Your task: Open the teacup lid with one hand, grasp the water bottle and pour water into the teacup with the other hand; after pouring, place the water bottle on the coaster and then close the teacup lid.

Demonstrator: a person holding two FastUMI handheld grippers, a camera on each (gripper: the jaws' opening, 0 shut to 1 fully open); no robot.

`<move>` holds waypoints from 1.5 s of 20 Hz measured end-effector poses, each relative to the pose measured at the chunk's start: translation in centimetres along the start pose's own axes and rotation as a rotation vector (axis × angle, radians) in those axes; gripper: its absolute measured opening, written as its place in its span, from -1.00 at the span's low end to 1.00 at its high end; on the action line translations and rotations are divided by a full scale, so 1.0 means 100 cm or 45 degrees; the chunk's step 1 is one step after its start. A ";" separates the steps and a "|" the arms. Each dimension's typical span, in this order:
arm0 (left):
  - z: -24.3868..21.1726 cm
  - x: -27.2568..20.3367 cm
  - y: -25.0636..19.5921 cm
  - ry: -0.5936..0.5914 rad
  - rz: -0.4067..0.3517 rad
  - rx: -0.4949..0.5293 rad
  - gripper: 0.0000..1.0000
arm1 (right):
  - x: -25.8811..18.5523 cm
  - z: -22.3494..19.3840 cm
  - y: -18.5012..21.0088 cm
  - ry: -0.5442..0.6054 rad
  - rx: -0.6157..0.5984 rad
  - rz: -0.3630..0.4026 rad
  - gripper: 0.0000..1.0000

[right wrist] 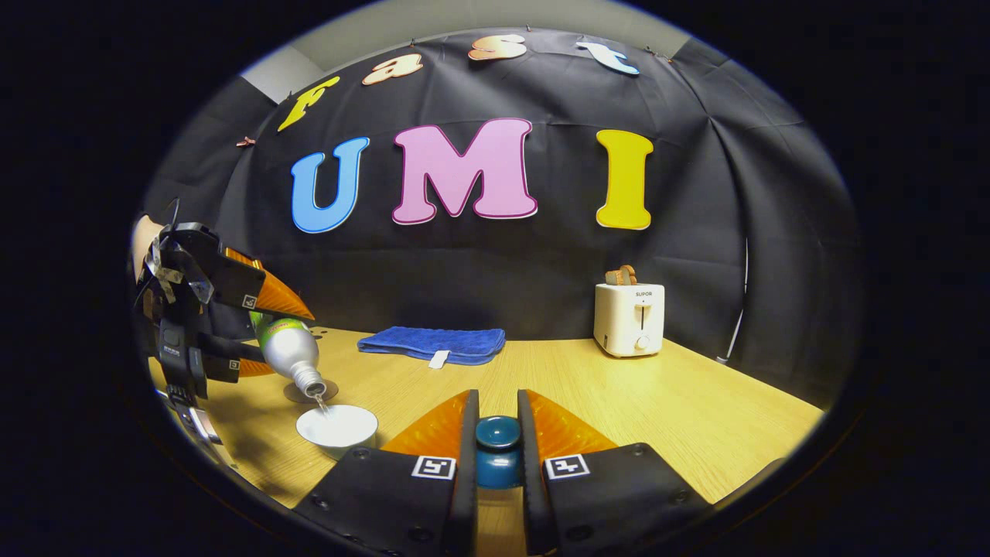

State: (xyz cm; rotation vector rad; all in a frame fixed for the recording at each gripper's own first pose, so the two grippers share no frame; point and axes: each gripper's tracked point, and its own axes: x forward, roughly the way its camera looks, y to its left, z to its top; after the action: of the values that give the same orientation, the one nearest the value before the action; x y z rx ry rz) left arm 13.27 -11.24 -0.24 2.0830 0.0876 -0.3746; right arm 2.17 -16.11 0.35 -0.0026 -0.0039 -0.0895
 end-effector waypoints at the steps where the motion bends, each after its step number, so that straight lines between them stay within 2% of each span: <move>1: 0.000 0.000 0.000 0.005 -0.005 0.012 0.58 | 0.000 0.000 0.000 0.000 0.000 0.000 -0.46; 13: 0.009 -0.009 0.000 0.014 -0.007 0.186 0.58 | 0.000 0.000 0.000 0.000 0.000 0.000 -0.46; 20: 0.000 -0.003 0.010 0.047 -0.016 0.286 0.58 | 0.000 0.000 0.000 0.001 0.000 0.001 -0.46; 30: -0.001 -0.006 0.006 0.068 -0.032 0.355 0.58 | 0.000 0.000 0.001 0.001 -0.001 0.010 -0.46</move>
State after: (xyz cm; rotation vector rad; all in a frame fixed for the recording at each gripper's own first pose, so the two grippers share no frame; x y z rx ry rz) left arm 12.87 -11.43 0.45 2.3696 0.0979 -0.3624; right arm 2.19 -15.98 0.32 -0.0030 -0.0033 -0.0813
